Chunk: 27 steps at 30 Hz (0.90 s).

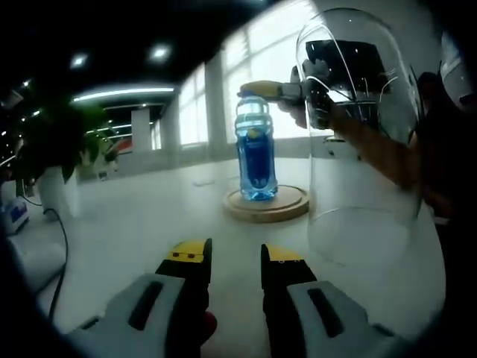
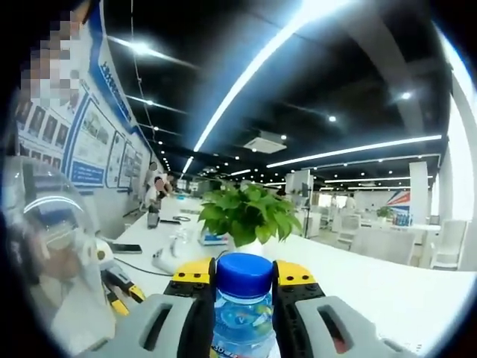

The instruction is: Open the cover put in the Mizone put the cover back on

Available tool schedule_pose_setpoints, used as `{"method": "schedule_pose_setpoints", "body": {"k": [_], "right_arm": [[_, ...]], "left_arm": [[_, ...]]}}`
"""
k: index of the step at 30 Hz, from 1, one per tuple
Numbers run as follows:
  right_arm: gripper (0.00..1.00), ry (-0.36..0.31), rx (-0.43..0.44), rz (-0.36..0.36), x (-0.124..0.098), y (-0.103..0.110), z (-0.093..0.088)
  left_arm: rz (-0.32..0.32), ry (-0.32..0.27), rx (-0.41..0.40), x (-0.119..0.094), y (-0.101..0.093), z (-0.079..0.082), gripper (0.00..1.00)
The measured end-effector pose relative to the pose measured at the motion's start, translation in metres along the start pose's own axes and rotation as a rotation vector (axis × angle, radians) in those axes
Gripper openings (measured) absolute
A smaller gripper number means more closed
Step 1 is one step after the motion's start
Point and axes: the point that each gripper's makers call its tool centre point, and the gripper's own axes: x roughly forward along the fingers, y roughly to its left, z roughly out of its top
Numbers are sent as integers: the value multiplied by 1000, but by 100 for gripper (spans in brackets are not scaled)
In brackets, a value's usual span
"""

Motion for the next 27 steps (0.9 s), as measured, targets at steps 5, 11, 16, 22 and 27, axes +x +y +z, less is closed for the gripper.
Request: {"method": "schedule_pose_setpoints", "body": {"k": [5, 11, 16, 22, 27], "right_arm": [[22, 0, 1, 0, 0, 0, 0], [22, -1, 6, 2, 0, 0, 0], [22, 2, 19, -3, -1, 0, 0], [22, 11, 43, -6, -2, -2, -3], [22, 11, 63, -11, -2, -1, -5]], "left_arm": [[-2, -2, -7, 0, 0, 0, 21], [-4, -10, 0, 0, 0, 2, 21], [-4, -6, -3, 0, 0, 1, 21], [-11, 2, 16, 0, -3, 0, 21], [-13, 2, 11, 0, -3, 0, 21]]}}
